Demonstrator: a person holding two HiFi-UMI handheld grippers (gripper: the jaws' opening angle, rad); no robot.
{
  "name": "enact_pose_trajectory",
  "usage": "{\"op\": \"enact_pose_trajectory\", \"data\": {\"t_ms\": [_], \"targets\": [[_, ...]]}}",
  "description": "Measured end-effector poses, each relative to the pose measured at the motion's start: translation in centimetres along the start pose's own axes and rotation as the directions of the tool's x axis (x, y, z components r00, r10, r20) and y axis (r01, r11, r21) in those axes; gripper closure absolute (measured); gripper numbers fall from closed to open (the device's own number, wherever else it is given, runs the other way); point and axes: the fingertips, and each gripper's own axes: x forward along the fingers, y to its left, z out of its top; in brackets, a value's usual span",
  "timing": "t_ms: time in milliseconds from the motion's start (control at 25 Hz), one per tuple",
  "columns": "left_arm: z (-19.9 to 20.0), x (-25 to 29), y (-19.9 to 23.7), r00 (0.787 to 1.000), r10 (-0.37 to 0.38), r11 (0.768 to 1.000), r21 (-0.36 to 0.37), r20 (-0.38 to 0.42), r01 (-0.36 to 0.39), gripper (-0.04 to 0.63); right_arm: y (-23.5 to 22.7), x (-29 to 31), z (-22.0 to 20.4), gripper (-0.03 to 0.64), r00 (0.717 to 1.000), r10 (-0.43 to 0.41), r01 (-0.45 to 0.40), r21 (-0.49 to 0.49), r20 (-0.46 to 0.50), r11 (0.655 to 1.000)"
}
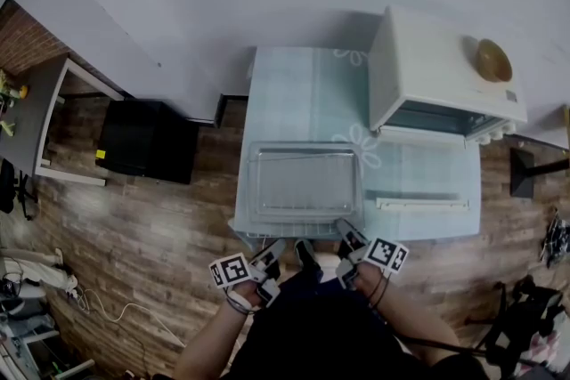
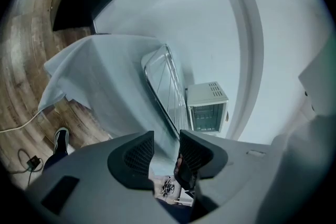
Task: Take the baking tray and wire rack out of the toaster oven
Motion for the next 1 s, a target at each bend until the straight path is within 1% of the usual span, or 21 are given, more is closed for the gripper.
{"op": "enact_pose_trajectory", "data": {"t_ms": [120,200,240,280,360,480,600,720,840,1000], "targets": [[-0.5,0.8,-0.4,1.0,-0.019,1.0,-0.019,0.0,0.019,0.456,-0.1,0.1,-0.1,0.565,1.0,-0.002,0.002,0.001,-0.006,1.0],[-0.3,1.1,-0.8,0.999,-0.03,0.999,-0.012,0.01,0.03,0.506,0.1,0.1,0.0,0.561,1.0,0.01,-0.01,-0.008,-0.003,1.0],[-0.1,1.2,-0.9,0.999,-0.032,0.999,-0.005,0.016,0.032,0.541,0.2,0.1,0.1,0.546,1.0,0.021,-0.021,-0.016,-0.001,1.0],[0.1,1.2,-1.0,0.999,-0.032,0.999,0.001,0.022,0.032,0.555,0.4,0.1,0.2,0.527,0.999,0.032,-0.032,-0.026,0.0,0.999],[0.4,1.3,-1.1,0.999,-0.041,0.999,-0.001,0.035,0.041,0.557,0.8,0.1,0.0,0.488,0.999,0.032,-0.033,-0.024,-0.009,0.999],[0.9,1.3,-1.2,0.997,-0.045,0.999,-0.011,0.059,0.046,0.558,1.2,0.2,-0.5,0.465,0.999,0.015,-0.016,-0.017,-0.047,1.0],[1.5,1.5,-1.1,0.996,-0.043,0.999,0.009,0.078,0.043,0.558,1.4,0.3,-0.9,0.435,0.995,0.011,-0.014,-0.029,-0.101,0.999],[1.9,1.6,-0.8,0.995,-0.028,1.0,0.004,0.092,0.028,0.558,2.0,0.4,-1.5,0.381,0.984,0.01,-0.017,-0.038,-0.177,0.999],[1.9,1.7,-0.7,0.994,-0.027,1.0,0.0,0.101,0.028,0.558,2.0,0.4,-2.3,0.303,0.971,0.013,-0.02,-0.026,-0.241,0.999],[1.9,1.8,-0.4,0.994,-0.017,1.0,0.011,0.107,0.016,0.558,1.1,0.2,-3.0,0.275,0.958,-0.005,-0.02,-0.085,-0.287,0.996]]}}
